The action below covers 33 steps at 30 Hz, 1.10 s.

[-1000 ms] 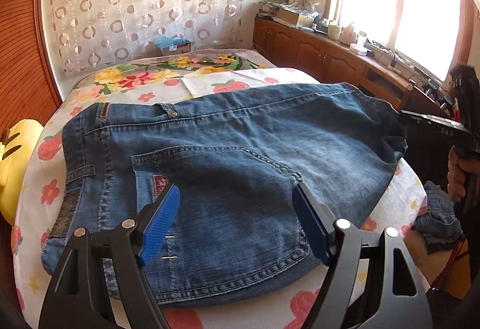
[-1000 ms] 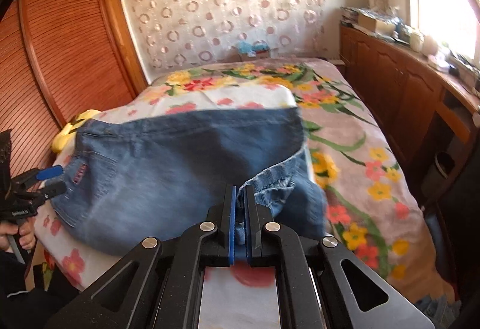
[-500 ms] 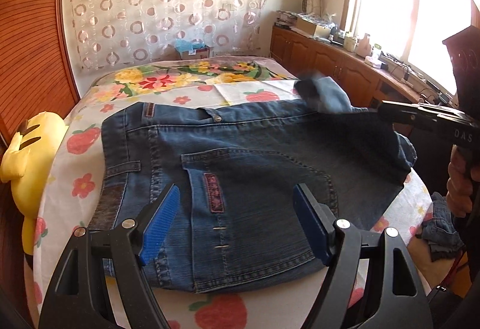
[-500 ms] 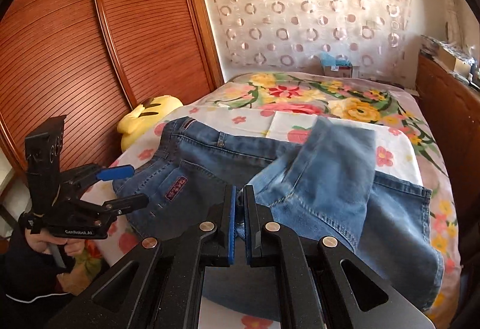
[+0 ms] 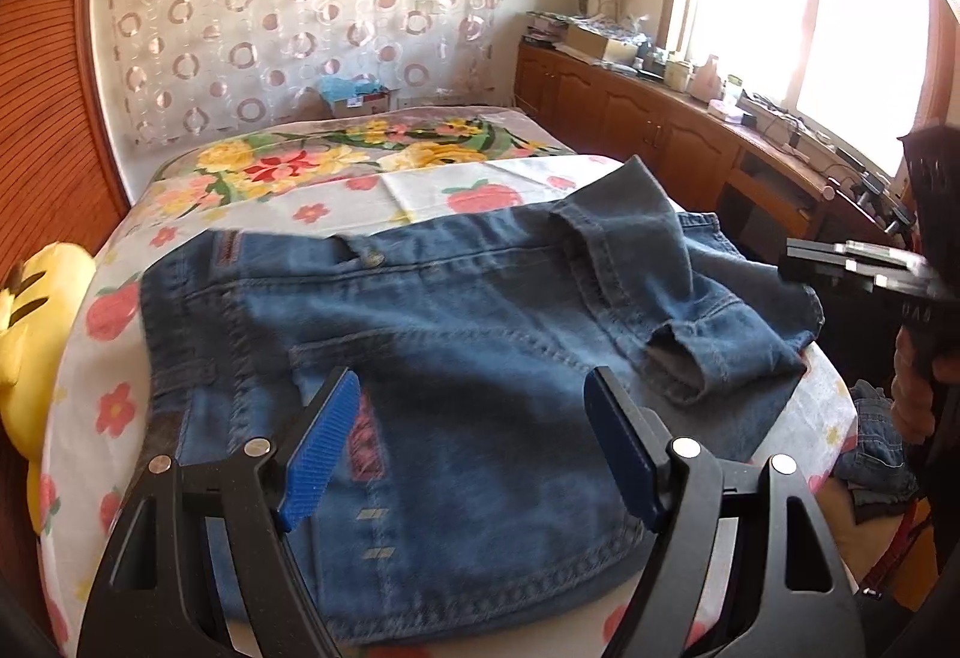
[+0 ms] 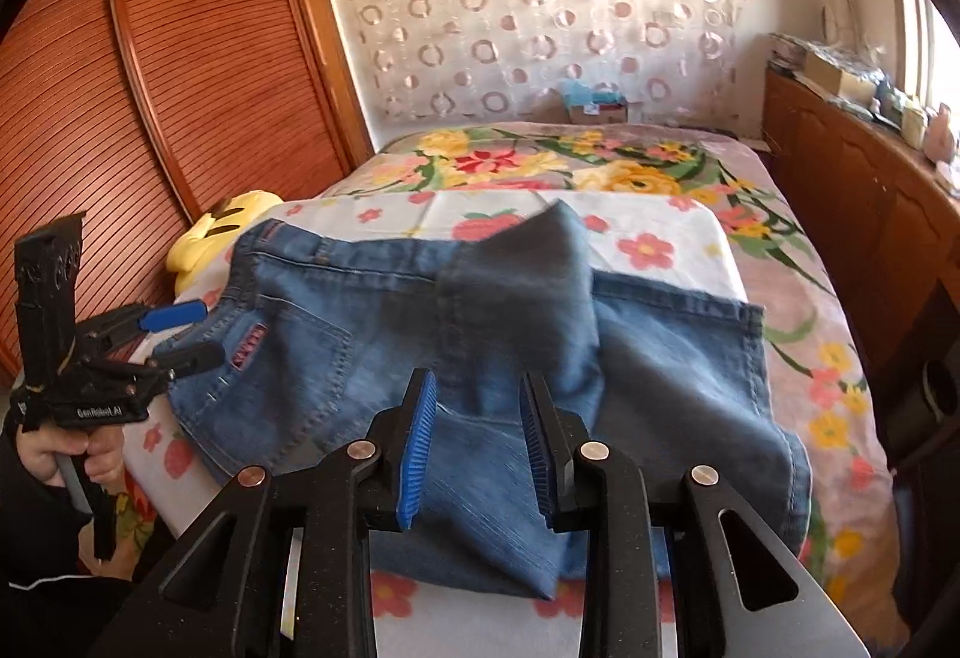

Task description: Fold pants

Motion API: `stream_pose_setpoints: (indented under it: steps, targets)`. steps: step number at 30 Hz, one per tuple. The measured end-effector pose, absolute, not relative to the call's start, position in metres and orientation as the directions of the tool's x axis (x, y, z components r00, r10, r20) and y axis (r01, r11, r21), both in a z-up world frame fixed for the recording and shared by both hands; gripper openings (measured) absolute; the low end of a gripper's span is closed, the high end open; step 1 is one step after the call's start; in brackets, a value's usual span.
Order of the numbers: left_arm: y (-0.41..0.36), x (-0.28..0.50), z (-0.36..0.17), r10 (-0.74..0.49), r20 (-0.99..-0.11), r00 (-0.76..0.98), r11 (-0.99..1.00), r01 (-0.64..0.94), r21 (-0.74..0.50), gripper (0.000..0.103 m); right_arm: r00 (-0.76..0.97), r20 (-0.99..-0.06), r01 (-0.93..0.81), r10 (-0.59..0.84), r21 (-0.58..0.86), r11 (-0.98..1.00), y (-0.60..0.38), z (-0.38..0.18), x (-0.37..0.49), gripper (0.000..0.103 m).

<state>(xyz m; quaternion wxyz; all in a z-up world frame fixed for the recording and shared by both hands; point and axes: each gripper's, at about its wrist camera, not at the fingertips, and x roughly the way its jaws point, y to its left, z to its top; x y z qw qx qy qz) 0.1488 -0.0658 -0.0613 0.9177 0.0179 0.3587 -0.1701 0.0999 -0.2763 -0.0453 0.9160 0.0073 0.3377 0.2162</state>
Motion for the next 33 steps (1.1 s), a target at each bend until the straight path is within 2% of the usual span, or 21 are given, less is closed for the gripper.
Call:
stream_pose_setpoints:
  steps: [7,10,18,28,33]
  targets:
    - [-0.097,0.182,-0.055,-0.33,-0.669,0.666,0.922,0.379,-0.077,0.076,0.658,-0.622,-0.399,0.424,0.189,0.897,-0.274,-0.057,0.094,0.03]
    - [-0.105,0.187,-0.052,-0.328,-0.671,0.665,0.92,0.387,-0.065,0.076,0.646,-0.626,-0.417,0.437,0.19,0.889,-0.271,-0.06,0.091,0.037]
    - [-0.105,0.19,-0.053,-0.31,-0.677,0.667,0.925,0.377,-0.052,0.076,0.574,-0.704,-0.427,0.418,0.178,0.886,-0.268,-0.09,0.094,0.037]
    - [-0.106,0.207,-0.06,-0.328,-0.689,0.646,0.922,0.379,-0.084,0.076,0.603,-0.68,-0.413,0.417,0.182,0.893,-0.276,-0.09,0.095,0.037]
    - [-0.127,0.227,-0.065,-0.353,-0.703,0.618,0.907,0.411,-0.094,0.069,0.645,-0.643,-0.405,0.413,0.17,0.898,-0.28,-0.083,0.1,0.038]
